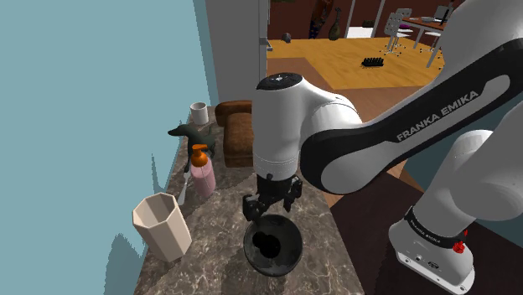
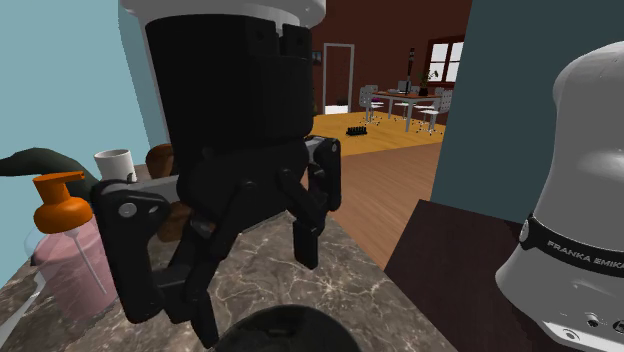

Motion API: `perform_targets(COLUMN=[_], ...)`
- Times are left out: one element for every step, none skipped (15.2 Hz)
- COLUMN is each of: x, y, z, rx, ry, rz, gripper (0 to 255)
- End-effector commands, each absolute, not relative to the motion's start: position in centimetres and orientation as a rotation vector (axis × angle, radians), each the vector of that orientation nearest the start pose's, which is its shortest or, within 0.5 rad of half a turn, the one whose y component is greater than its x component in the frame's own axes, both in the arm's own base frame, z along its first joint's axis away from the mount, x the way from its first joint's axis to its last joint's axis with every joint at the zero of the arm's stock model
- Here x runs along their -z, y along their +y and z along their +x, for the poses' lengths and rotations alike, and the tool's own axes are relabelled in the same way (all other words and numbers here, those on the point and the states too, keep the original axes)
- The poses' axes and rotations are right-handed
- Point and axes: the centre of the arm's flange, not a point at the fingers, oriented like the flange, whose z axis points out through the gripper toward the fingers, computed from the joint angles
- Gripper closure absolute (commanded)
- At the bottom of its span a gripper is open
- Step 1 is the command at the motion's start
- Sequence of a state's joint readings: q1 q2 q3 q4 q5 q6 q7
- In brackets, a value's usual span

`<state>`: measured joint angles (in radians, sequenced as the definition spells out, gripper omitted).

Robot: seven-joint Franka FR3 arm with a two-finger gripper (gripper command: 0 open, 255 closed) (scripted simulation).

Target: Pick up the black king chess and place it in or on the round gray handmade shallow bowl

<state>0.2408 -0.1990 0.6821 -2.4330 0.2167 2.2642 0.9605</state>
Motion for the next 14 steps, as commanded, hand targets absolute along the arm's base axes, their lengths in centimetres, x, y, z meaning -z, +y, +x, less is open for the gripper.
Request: perform_targets(x=[-36.3, -36.3, -36.3, -37.6, -38.9, -40.2, -41.3, -41.3, -41.3, -41.3, -41.3, -41.3, -41.3, -41.3], y=[37.4, 37.4, 37.4, 37.4, 37.3, 37.3, 37.3, 37.3, 37.3, 37.3, 37.3, 37.3, 37.3, 37.3], z=[27.7, 27.7, 27.7, 27.7, 27.8, 27.8, 27.9, 27.9, 27.9, 27.9, 27.9, 27.9, 27.9, 27.9], rx=[-0.056, -0.056, -0.056, -0.056, -0.056, -0.056, -0.056, -0.056, -0.056, -0.056, -0.056, -0.056, -0.056, -0.056], ry=[0.292, 0.292, 0.292, 0.292, 0.292, 0.292, 0.292, 0.292, 0.292, 0.292, 0.292, 0.292, 0.292, 0.292], rz=[-3.107, -3.107, -3.107, -3.107, -3.107, -3.107, -3.107, -3.107, -3.107, -3.107, -3.107, -3.107, -3.107, -3.107], gripper=[0, 0, 0, 0, 0, 0, 0, 0, 0, 0, 0, 0, 0, 0])
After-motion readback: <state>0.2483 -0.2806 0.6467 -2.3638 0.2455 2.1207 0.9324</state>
